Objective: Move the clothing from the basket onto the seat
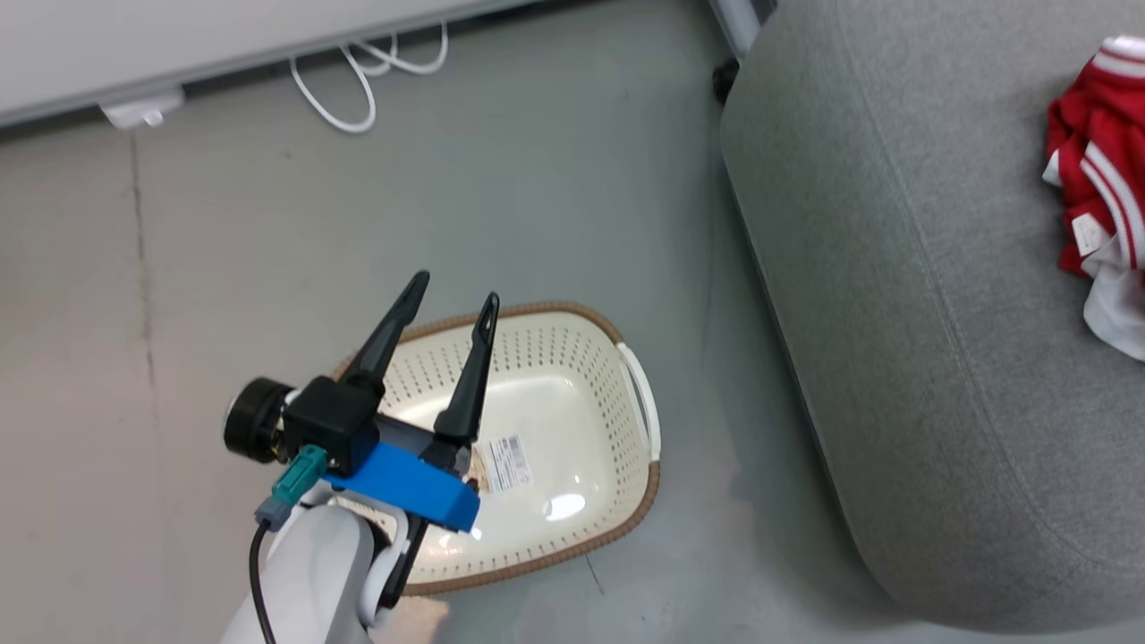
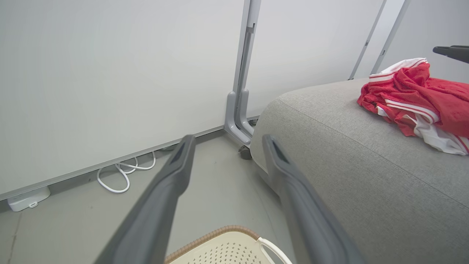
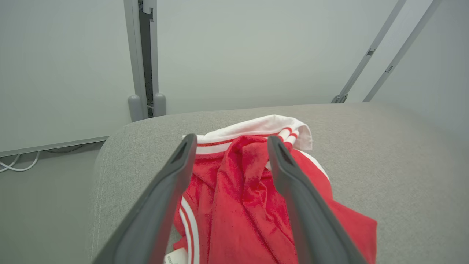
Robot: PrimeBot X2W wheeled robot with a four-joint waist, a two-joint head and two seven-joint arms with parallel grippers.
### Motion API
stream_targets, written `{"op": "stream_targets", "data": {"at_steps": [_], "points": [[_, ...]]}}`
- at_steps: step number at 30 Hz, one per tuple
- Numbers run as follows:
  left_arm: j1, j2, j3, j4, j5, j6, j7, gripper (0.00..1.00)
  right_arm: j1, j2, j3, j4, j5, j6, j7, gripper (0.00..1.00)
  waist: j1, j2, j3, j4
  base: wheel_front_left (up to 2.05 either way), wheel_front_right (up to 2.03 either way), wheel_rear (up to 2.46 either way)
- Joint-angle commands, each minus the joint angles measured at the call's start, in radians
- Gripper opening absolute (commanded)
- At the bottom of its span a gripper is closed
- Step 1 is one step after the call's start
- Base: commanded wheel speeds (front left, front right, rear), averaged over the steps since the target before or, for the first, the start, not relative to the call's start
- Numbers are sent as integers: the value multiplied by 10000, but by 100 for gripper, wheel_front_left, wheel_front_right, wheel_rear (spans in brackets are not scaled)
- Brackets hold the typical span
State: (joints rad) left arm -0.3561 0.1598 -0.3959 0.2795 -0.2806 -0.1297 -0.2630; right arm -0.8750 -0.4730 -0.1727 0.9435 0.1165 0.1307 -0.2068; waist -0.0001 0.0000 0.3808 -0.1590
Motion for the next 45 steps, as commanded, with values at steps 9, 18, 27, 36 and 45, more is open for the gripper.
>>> {"op": "stream_targets", "data": {"at_steps": [9,18,27,36,45], "points": [[1341,-402,1098,262,-35,-11,-25,100,1899,837,932,-1837,492,1,610,100,1,0,-2218,617,0,0,0],[2131,-657,1736,566,-14,-11,-25,100,4194,1366,1128,-4576,891,1,1174,100,1,0,-3293,1375,0,0,0],[2538,-653,2177,763,84,-12,-24,100,6451,2317,649,-6775,568,1,1458,100,1,0,-3792,2079,0,0,0],[2796,-549,2513,1020,118,-12,-25,100,7890,3515,448,-7849,11,1,1484,100,1,0,-4080,2388,0,0,0],[2872,-556,2512,1260,24,-12,-25,100,8798,4020,625,-8136,-44,1,1609,100,1,0,-4120,2581,0,0,0]]}}
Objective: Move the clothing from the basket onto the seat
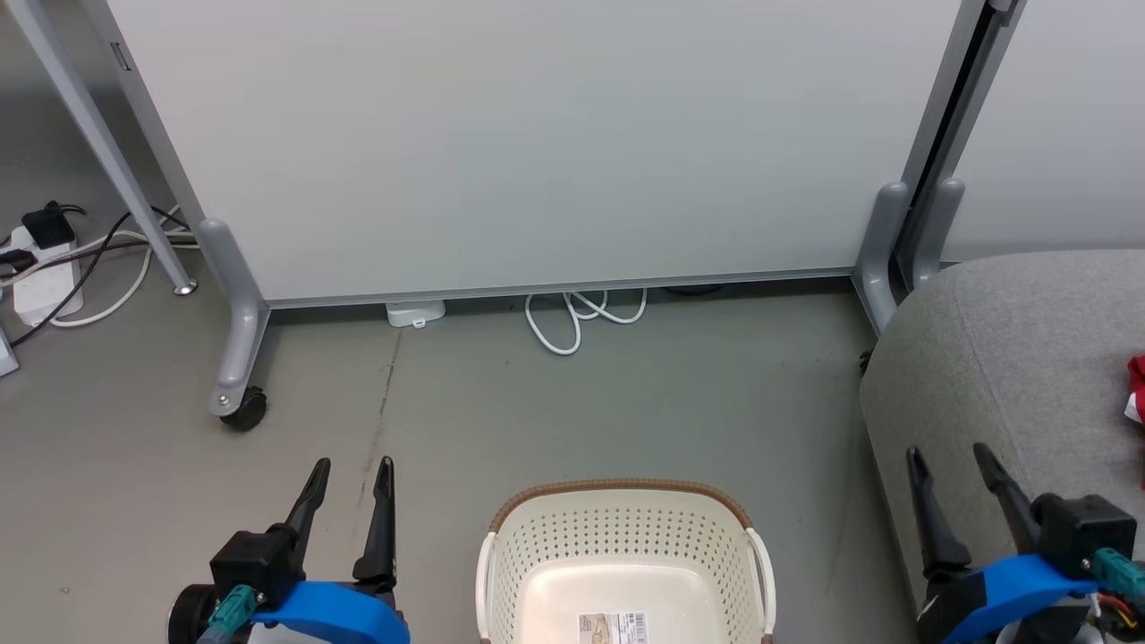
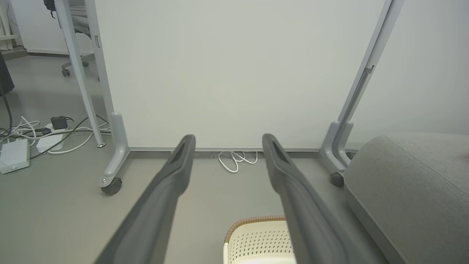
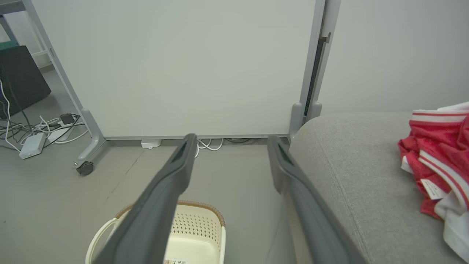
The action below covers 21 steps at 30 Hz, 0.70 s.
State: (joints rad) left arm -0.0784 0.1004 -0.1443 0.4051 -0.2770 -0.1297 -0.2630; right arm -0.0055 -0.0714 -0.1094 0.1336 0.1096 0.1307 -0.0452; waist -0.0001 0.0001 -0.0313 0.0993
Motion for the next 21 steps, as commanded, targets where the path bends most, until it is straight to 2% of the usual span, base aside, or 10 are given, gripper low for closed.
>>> {"op": "stream_targets", "data": {"at_steps": [1,21], "points": [[109,26,2,15,-6,-12,-25,100,164,40,15,-6,52,1,-14,100,1,-1,14,-2,0,0,0],[-17,12,-276,116,-133,-12,-25,100,109,210,173,918,170,1,-519,100,1,-1,183,-31,0,0,0]]}}
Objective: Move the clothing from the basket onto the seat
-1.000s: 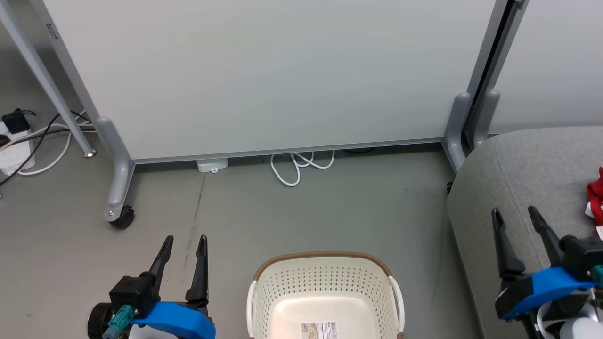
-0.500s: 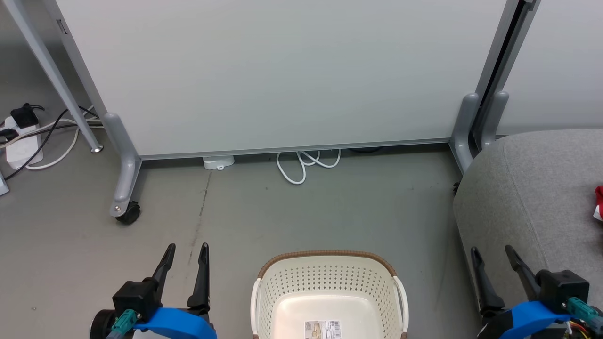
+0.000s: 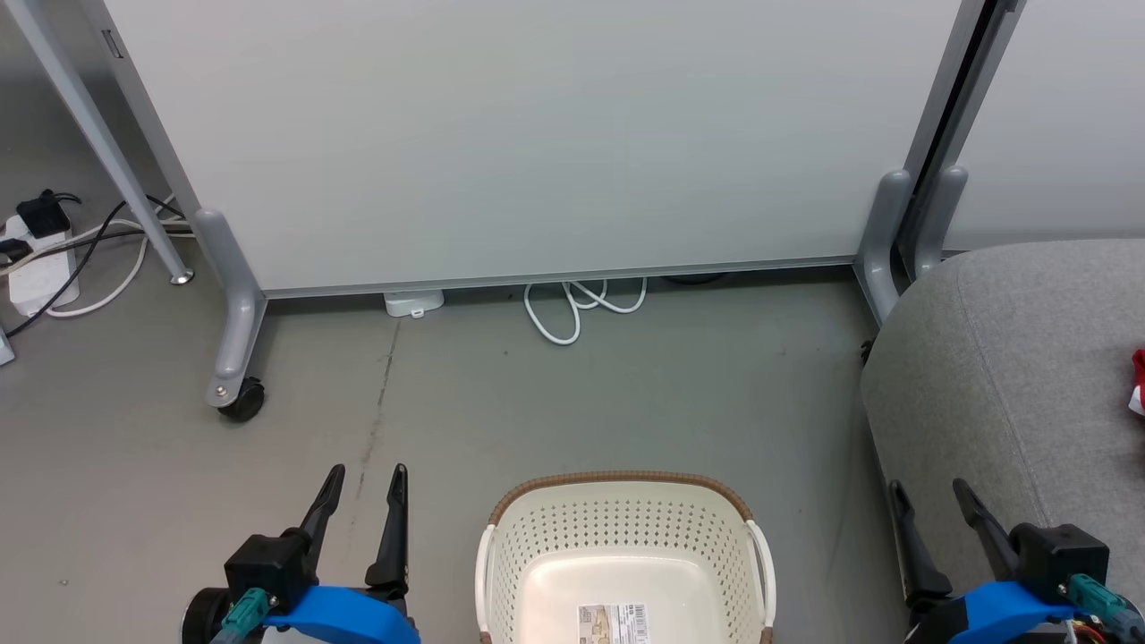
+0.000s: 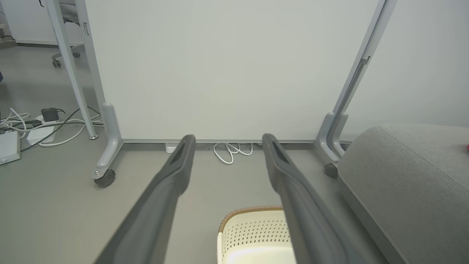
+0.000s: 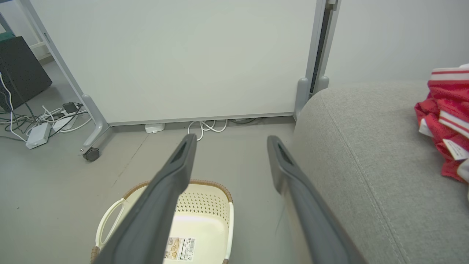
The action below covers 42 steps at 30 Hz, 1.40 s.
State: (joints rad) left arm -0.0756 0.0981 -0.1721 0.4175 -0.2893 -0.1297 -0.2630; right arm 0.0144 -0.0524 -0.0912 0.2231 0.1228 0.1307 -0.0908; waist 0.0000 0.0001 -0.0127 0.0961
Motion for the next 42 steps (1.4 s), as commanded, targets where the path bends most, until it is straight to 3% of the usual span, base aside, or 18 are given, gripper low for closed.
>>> {"op": "stream_targets", "data": {"at_steps": [1,14,15,23,42], "points": [[-39,35,-6,-13,-24,-12,-25,100,-91,21,-17,41,46,1,-78,100,0,-1,-4,-2,0,0,0],[-2,56,-110,-2,-172,-12,-25,100,-139,27,98,101,132,1,-19,100,0,-1,-2,-143,0,0,0],[14,41,-133,-6,-206,-12,-25,0,-141,27,109,103,141,1,-11,0,0,-1,-3,-161,0,0,0],[583,-108,-79,609,-211,0,80,0,186,94,112,811,111,0,78,0,0,-1,-2,-169,0,0,0],[324,-190,640,16,-3415,-3,976,0,-192,71,19,649,3738,0,566,0,0,-1,22,-289,0,0,0]]}}
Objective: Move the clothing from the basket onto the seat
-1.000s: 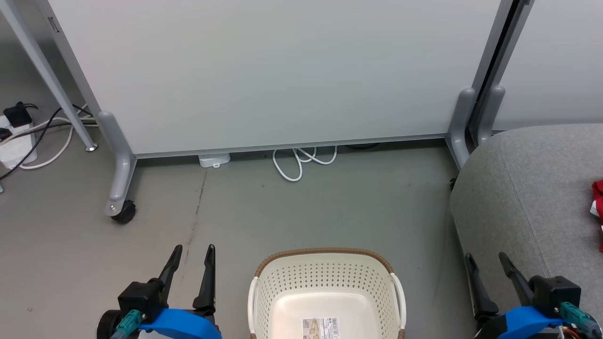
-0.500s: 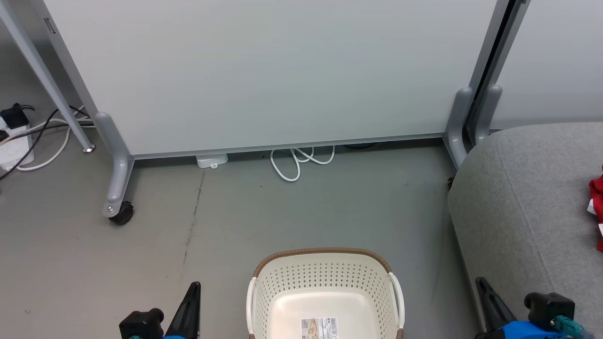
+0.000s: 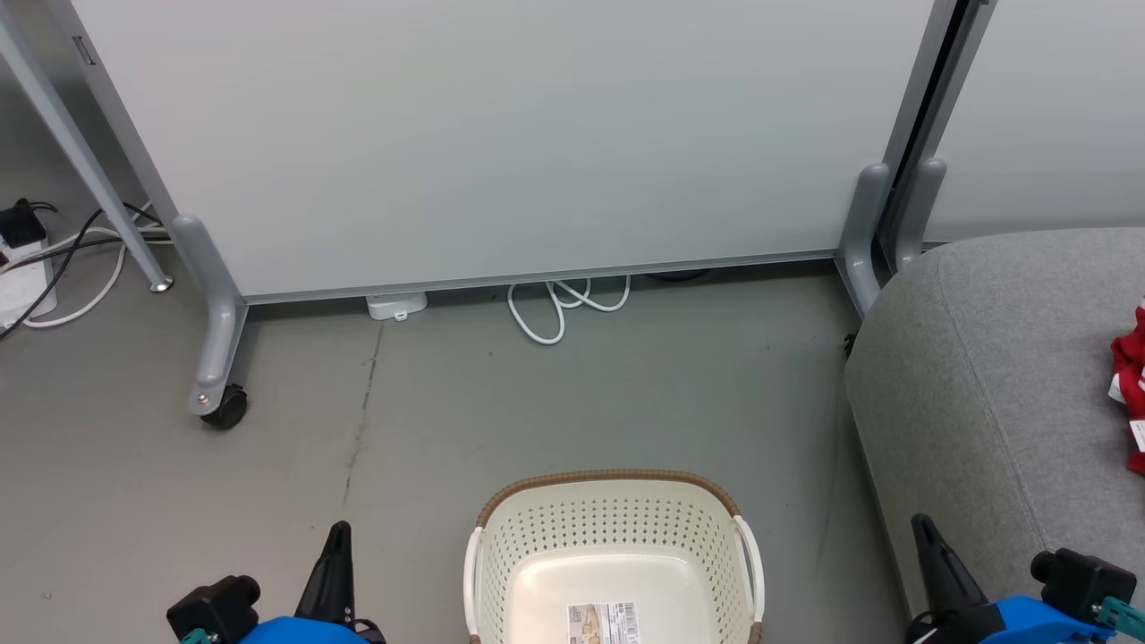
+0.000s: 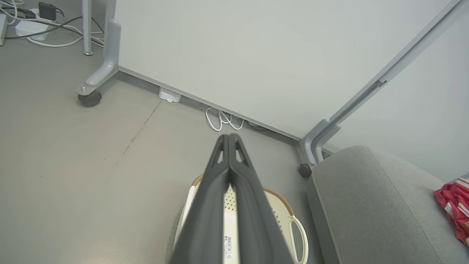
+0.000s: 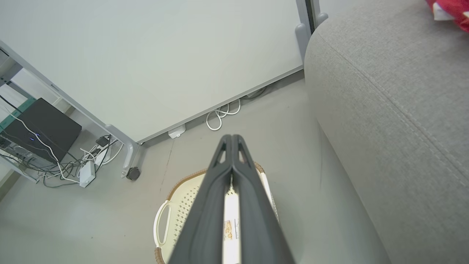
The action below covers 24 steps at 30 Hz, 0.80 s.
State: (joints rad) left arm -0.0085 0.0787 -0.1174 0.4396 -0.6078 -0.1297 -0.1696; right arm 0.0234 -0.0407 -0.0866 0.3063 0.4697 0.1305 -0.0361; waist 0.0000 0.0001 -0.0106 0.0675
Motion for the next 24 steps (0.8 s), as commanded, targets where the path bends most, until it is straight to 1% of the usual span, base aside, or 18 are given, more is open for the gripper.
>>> {"op": "stream_targets", "data": {"at_steps": [1,24], "points": [[-360,0,127,-233,-381,-3,87,0,-300,-47,-30,-192,440,2,43,0,0,-1,2,-9,0,0,0],[-579,-76,786,-767,-3282,-6,909,0,-628,-72,-105,-339,3739,3,483,0,0,-1,30,-148,0,0,0]]}}
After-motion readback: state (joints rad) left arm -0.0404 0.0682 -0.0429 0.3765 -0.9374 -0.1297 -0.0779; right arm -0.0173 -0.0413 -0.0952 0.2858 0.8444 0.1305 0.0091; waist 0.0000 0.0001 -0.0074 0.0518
